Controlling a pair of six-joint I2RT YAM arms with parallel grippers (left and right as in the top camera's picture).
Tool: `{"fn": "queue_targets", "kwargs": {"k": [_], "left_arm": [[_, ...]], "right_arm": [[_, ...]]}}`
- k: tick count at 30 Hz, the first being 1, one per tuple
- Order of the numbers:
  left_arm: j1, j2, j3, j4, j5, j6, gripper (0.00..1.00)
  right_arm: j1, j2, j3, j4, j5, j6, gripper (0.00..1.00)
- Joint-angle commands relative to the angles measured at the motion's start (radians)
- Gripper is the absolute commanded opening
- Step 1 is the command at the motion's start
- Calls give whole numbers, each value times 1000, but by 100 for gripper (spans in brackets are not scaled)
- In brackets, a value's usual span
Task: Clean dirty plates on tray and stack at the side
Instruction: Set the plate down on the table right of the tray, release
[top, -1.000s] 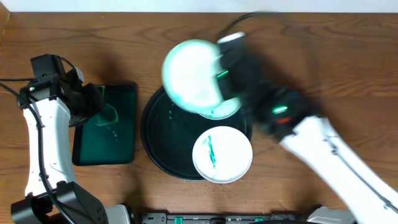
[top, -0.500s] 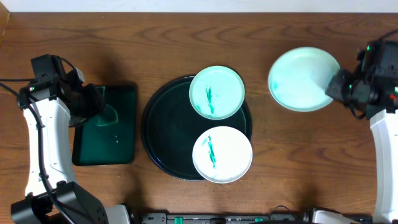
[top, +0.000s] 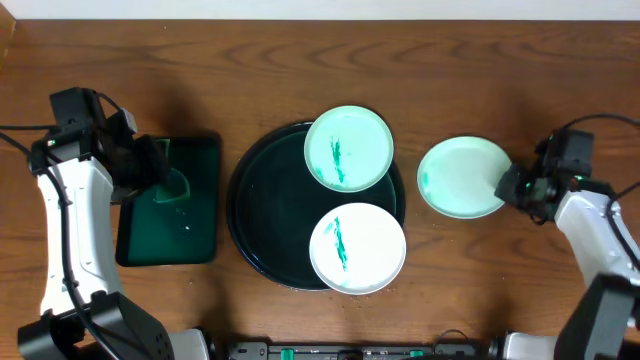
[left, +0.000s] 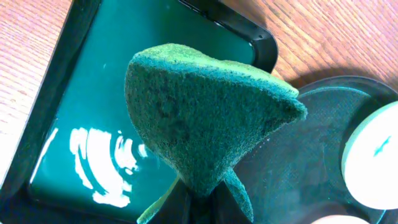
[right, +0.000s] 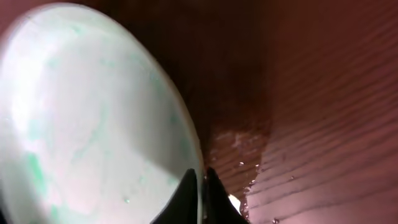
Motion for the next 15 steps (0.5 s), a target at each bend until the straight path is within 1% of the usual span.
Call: {"fn": "queue_targets", "kwargs": {"k": [1,3,5,7,11,14,15], "left_arm": [[3,-3,13,1,-3,24,7],[3,-3,13,4,-3,24,8],[3,-3,13,5,-3,24,7],[3,-3,13,5,-3,24,8],[3,-3,13,5,-3,24,8],[2,-3,13,5,-3,25,8],[0,-3,13,6,-4,36,7]], "right_arm": [[-6,46,-10,23,-5,-12,24],[-5,42,-5,11,-13,-11,36],[-5,23,21,-37,-51,-11,41],[-3,-8,67,-114,-100,-11,43],[17,-83,192,-321,-241,-16,45],[69,-118,222,-422,-319,-53,49],[113,-120,219,-473,-323,-54,50]]}}
